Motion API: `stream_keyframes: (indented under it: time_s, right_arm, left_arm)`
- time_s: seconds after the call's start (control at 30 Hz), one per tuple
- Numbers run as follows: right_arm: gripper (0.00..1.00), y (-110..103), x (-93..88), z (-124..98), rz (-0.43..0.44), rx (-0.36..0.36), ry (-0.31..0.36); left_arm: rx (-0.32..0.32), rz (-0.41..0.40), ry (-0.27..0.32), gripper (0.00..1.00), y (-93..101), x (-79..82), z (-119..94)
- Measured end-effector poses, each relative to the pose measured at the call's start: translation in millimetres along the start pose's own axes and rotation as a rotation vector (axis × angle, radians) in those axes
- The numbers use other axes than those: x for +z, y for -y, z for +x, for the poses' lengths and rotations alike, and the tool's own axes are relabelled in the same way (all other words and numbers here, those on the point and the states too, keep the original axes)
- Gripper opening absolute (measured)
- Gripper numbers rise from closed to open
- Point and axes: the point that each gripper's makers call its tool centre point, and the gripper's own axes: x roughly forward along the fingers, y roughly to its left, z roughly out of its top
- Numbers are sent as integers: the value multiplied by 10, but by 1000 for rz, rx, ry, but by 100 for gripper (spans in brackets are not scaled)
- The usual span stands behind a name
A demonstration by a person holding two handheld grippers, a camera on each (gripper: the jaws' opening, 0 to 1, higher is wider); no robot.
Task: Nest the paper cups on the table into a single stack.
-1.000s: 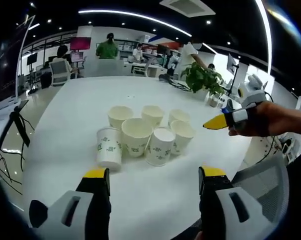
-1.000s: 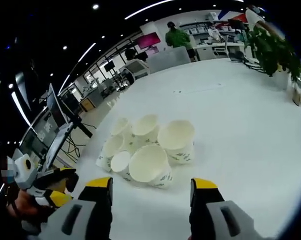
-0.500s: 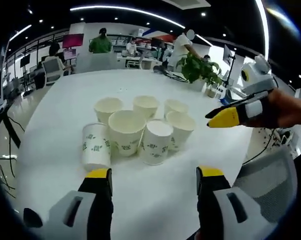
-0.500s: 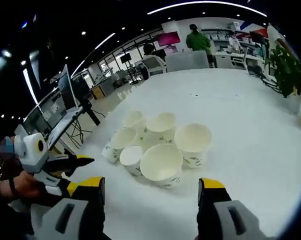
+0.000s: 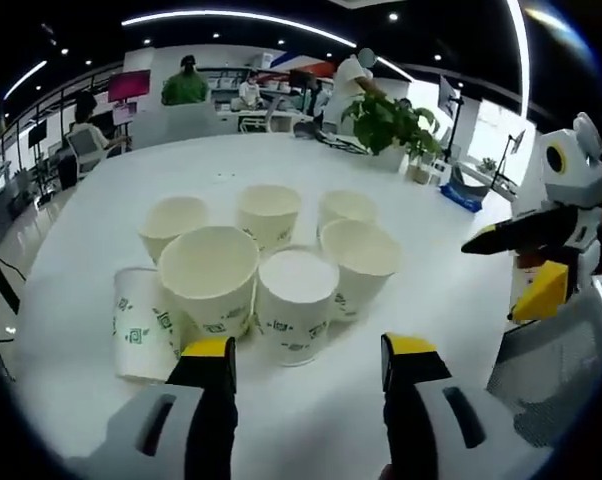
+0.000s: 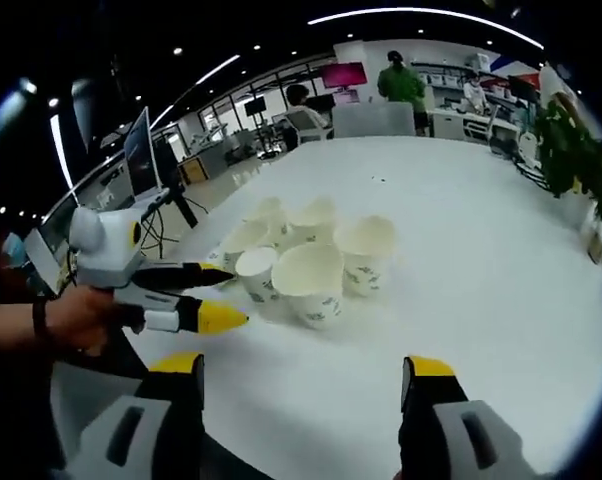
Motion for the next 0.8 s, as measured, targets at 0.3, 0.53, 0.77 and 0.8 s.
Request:
stream_keyframes:
  time_s: [0.3, 0.53, 0.77, 0.8]
  right_arm:
    - [81, -34, -282, -83, 49, -9, -16]
    - [81, -7, -347, -84, 61, -5, -26]
    - [81, 3, -335, -77, 60, -1, -23]
    - [81, 6, -336, -71, 60, -1, -24]
  left_arm:
    - [49, 12, 7, 53, -57, 19, 191]
    - [95, -26, -4, 50, -102, -53, 299]
    - [123, -63, 6, 48, -145, -41, 368]
    - [123, -62, 6, 47, -138, -36, 381]
